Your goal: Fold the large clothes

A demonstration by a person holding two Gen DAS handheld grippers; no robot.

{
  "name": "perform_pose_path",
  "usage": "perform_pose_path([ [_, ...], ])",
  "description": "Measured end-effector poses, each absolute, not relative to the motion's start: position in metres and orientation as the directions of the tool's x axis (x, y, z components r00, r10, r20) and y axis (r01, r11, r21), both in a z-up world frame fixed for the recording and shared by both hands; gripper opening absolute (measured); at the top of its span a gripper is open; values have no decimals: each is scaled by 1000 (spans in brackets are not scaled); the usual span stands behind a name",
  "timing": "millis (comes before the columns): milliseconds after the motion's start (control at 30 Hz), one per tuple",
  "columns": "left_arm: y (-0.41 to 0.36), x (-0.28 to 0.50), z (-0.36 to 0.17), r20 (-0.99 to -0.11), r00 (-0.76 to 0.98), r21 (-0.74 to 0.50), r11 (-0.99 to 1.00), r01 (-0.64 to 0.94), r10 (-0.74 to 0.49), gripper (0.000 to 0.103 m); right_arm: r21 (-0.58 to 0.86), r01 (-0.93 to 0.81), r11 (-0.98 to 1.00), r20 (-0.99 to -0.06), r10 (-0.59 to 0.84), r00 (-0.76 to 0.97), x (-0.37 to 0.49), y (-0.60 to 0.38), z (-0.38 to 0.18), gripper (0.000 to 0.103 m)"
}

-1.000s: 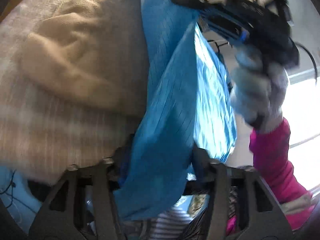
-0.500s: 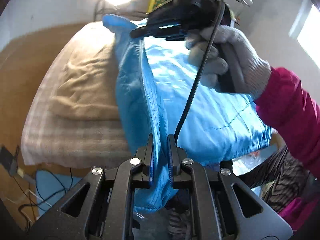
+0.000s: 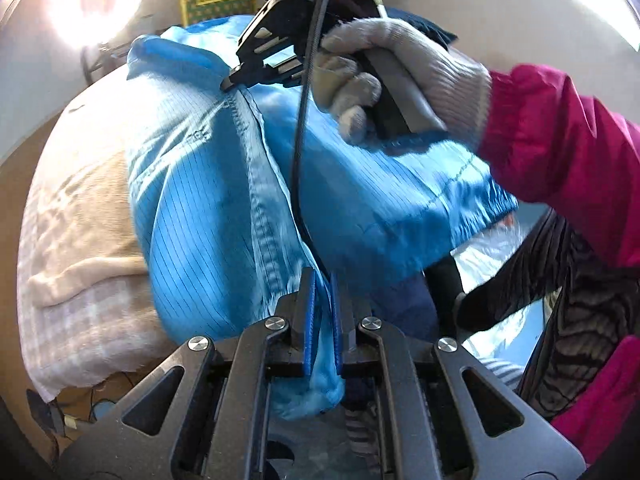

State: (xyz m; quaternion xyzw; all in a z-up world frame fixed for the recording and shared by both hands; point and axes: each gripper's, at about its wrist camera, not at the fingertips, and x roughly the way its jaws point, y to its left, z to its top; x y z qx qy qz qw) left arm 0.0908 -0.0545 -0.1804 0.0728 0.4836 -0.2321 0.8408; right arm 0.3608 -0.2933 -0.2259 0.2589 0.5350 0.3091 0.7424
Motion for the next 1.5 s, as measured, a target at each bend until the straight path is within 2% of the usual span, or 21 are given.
perform_pose_path([
  [100,-58,88,-187,-854,403,-121,880,460,-328,5,719,-154,677,-643,733,223,364,-301,-236,1],
  [300,-44,76,-193,-845,350,-240,872,427,-404,6,678,-203,707,-669,707,228,370,-290,-229,1],
  [467,-5,53,-184,-813,339,-359,867,346,-473,6,630,-261,731,-703,680,209,367,-285,-228,2],
  [633,40,44,-170,-788,395,-400,880,255,-472,6,534,-341,774,-764,614,197,357,-280,-221,5],
  [667,48,47,-168,-787,409,-400,886,232,-462,6,513,-352,783,-775,599,201,353,-282,-216,11],
  [700,56,50,-167,-784,422,-407,890,206,-456,6,502,-356,788,-781,590,204,351,-283,-214,20],
  [767,72,62,-171,-782,427,-434,888,150,-454,6,480,-364,798,-795,571,205,338,-289,-203,30],
  [800,78,69,-176,-780,425,-454,883,122,-460,8,485,-368,793,-795,575,194,333,-290,-202,31],
  [867,89,81,-185,-779,416,-483,872,78,-469,23,502,-382,776,-798,586,143,309,-294,-196,31],
  [933,93,96,-198,-778,400,-511,858,45,-484,29,518,-397,757,-794,598,105,289,-294,-194,31],
  [1033,88,112,-218,-783,356,-536,844,28,-510,29,555,-415,721,-783,621,33,253,-290,-197,37],
  [1167,73,118,-233,-773,307,-570,820,45,-555,29,553,-439,708,-797,603,-32,218,-278,-213,37],
  [1267,53,112,-232,-759,260,-587,800,124,-597,29,522,-462,717,-823,566,-50,206,-266,-228,37],
  [1367,40,102,-223,-772,256,-548,813,194,-582,29,509,-479,715,-827,561,-40,202,-272,-226,29],
  [1500,67,103,-222,-750,321,-586,806,84,-579,29,601,-411,686,-776,624,-92,202,-292,-225,33],
])
